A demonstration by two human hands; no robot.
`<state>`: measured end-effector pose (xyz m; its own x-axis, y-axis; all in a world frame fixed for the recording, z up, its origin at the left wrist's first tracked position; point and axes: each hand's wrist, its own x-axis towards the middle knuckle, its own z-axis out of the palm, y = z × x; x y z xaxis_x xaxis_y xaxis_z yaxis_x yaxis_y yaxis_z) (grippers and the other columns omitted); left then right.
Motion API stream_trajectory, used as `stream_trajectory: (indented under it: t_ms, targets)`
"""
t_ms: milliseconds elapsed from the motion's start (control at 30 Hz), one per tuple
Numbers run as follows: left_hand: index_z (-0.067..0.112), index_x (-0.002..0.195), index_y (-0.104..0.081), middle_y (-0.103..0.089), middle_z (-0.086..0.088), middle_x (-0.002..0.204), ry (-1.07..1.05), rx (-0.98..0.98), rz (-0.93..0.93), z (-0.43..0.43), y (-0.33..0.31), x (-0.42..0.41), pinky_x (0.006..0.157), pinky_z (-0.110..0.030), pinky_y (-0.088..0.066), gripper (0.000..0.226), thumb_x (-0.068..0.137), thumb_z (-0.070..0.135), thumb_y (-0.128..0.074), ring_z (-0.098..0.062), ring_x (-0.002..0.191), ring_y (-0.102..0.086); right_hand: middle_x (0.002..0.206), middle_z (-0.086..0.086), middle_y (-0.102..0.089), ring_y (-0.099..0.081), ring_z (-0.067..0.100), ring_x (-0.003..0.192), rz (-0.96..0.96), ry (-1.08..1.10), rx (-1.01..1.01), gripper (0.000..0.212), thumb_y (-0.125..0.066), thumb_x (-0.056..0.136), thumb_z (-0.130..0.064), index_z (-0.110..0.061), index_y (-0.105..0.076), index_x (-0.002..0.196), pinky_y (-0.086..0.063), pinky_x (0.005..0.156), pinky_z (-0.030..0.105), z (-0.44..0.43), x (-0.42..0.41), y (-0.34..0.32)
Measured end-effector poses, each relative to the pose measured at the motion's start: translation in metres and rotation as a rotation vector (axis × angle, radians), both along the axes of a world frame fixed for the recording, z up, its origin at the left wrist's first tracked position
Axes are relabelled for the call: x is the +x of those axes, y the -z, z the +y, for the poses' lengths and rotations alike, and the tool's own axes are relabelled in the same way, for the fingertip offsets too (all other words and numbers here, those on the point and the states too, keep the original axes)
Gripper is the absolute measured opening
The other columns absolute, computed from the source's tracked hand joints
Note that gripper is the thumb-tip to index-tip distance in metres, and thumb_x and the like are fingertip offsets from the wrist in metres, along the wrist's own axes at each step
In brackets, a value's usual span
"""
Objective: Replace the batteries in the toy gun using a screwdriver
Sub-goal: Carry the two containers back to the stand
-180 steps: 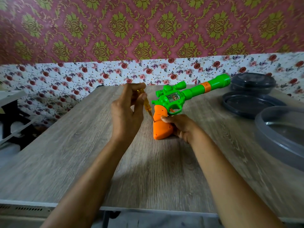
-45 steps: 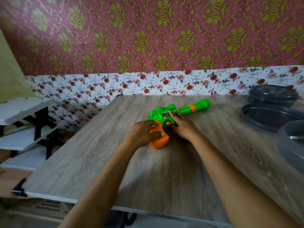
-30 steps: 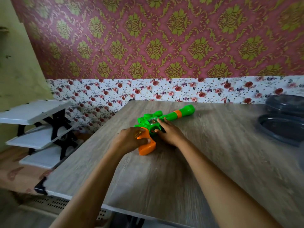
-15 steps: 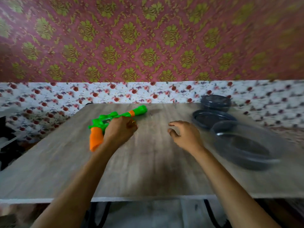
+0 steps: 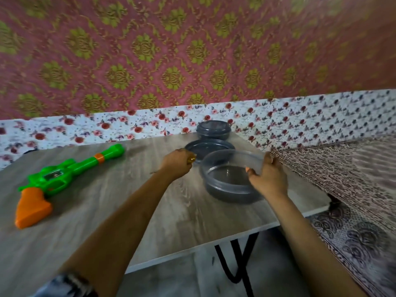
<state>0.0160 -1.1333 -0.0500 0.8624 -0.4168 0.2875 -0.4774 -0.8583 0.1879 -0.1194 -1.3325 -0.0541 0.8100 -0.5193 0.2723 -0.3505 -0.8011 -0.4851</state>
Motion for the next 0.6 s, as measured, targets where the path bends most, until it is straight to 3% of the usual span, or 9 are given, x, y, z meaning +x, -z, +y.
stream_trajectory:
  t_ms: [133, 233, 467, 600]
  targets:
    - [0.026, 0.118, -0.059, -0.06, -0.005, 0.125, 0.056, 0.033, 0.066, -0.02, 0.011, 0.027, 0.096, -0.039, -0.048, 0.025, 0.097, 0.031, -0.045, -0.025, 0.109, -0.058, 0.154, 0.019, -0.016, -0.021, 0.034, 0.141, -0.04, -0.04, 0.192, 0.078, -0.051, 0.091, -0.037, -0.004, -0.01, 0.148, -0.026, 0.112, 0.042, 0.001, 0.01, 0.008]
    - [0.023, 0.109, -0.063, -0.064, -0.005, 0.115, 0.043, 0.034, 0.108, -0.022, 0.018, 0.046, 0.091, -0.035, -0.049, 0.029, 0.095, 0.042, -0.045, -0.022, 0.099, -0.06, 0.155, 0.016, -0.017, -0.021, 0.032, 0.142, -0.067, -0.042, 0.239, 0.078, -0.051, 0.091, -0.036, -0.004, -0.009, 0.148, -0.025, 0.113, 0.04, -0.002, 0.017, 0.011]
    - [0.017, 0.106, -0.066, -0.066, -0.006, 0.106, -0.039, -0.031, -0.026, 0.015, 0.011, 0.06, 0.082, -0.03, -0.049, 0.017, 0.092, 0.02, -0.057, -0.022, 0.094, -0.062, 0.157, 0.01, -0.012, -0.015, 0.026, 0.145, -0.087, -0.078, 0.309, 0.076, -0.05, 0.092, -0.037, -0.008, -0.009, 0.149, -0.018, 0.116, 0.036, 0.006, 0.029, 0.012]
    - [0.019, 0.106, -0.063, -0.068, -0.008, 0.1, -0.042, -0.027, -0.154, 0.05, -0.021, 0.053, 0.078, -0.036, -0.053, 0.016, 0.093, 0.023, -0.054, -0.023, 0.087, -0.063, 0.158, 0.008, -0.011, -0.015, 0.025, 0.145, -0.09, -0.143, 0.36, 0.076, -0.051, 0.092, -0.037, -0.009, -0.01, 0.149, -0.018, 0.115, 0.035, 0.024, 0.036, 0.011]
